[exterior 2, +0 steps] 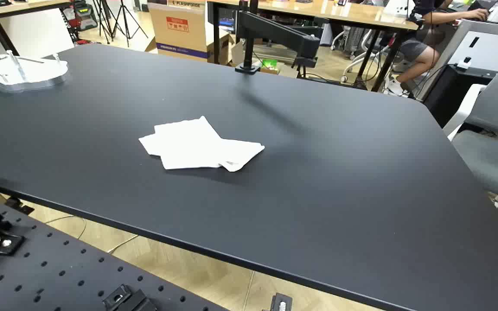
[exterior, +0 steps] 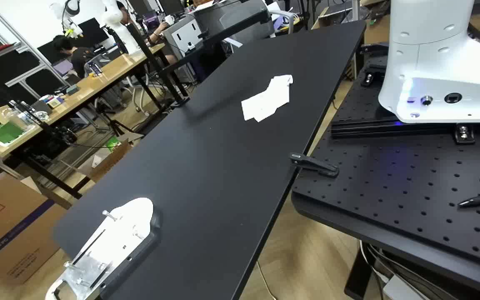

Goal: Put the cloth on the black rod

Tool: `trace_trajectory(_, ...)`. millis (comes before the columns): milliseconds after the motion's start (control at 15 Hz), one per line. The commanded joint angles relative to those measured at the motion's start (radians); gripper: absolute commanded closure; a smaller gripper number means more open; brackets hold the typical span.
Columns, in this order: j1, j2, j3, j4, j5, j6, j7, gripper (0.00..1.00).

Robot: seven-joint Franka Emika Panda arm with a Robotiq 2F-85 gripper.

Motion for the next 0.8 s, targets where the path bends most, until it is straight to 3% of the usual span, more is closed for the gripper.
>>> trace_trajectory(0, -0.016, 0.001, 0.014, 0.002, 0.003, -0.001, -0.003, 0.00)
trace_trajectory(733, -0.018, 0.000, 0.020, -0.005, -0.009, 0.026, 0.011, 0.00)
